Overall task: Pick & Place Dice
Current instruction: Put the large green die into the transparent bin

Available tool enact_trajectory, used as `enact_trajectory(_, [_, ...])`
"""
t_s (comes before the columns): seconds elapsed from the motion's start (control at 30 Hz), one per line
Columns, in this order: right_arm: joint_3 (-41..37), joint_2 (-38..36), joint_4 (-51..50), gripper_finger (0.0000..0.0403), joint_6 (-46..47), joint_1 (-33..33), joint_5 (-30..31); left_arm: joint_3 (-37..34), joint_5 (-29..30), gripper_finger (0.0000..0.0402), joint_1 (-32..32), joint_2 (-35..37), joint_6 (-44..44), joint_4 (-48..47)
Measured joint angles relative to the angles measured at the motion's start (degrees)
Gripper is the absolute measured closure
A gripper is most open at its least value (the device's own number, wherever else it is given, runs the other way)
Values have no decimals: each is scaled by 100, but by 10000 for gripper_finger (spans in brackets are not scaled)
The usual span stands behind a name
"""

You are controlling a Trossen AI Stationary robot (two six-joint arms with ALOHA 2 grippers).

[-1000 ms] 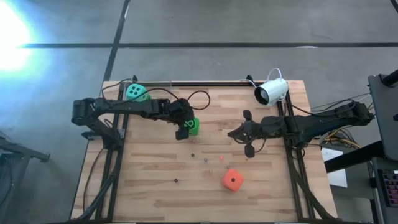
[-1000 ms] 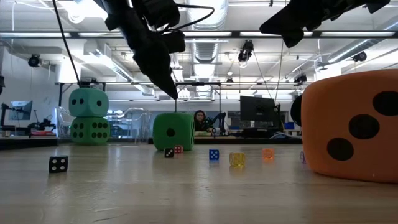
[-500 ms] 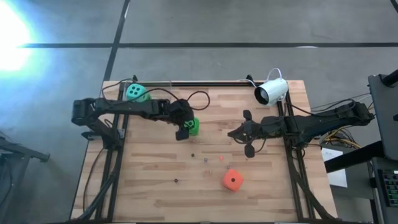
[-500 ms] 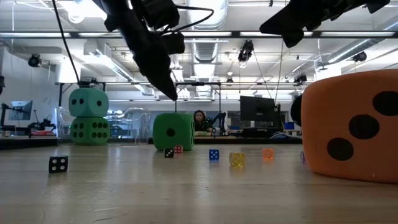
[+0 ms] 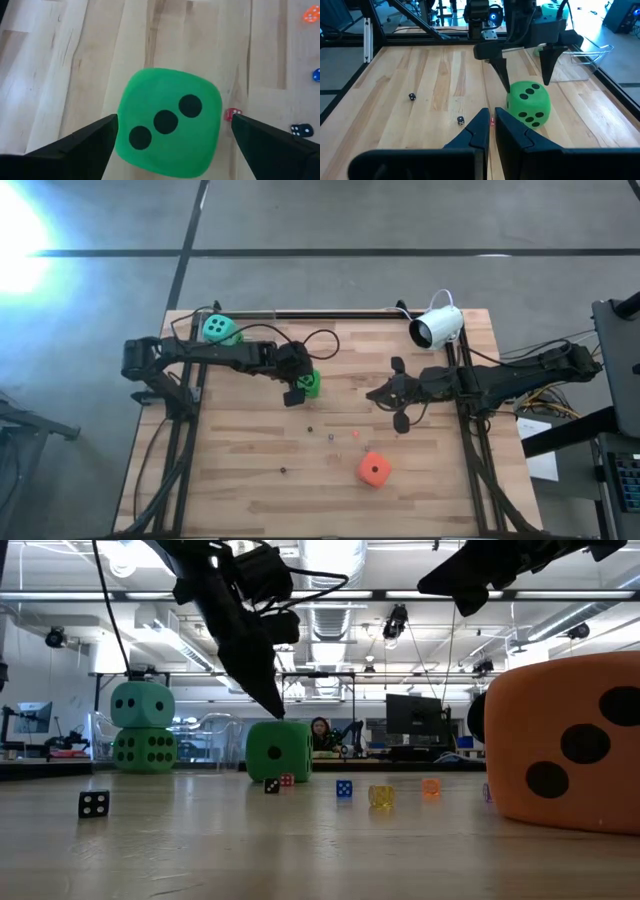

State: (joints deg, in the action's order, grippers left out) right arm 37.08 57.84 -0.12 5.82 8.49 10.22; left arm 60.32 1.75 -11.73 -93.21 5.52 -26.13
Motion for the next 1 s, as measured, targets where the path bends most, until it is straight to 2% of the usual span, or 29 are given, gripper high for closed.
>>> enact_trajectory(0.33, [0,-2,0,376,0,0,-4,-82,-7,2,-155,-15,9,129])
enact_trajectory(0.73, [0,-2,2,376,0,0,-15,-50,-347,2,-224,-253,108,343])
enact_trajectory(1.0, [0,-2,-2,376,-2,0,-13,146,-256,2,-236,-243,171,20])
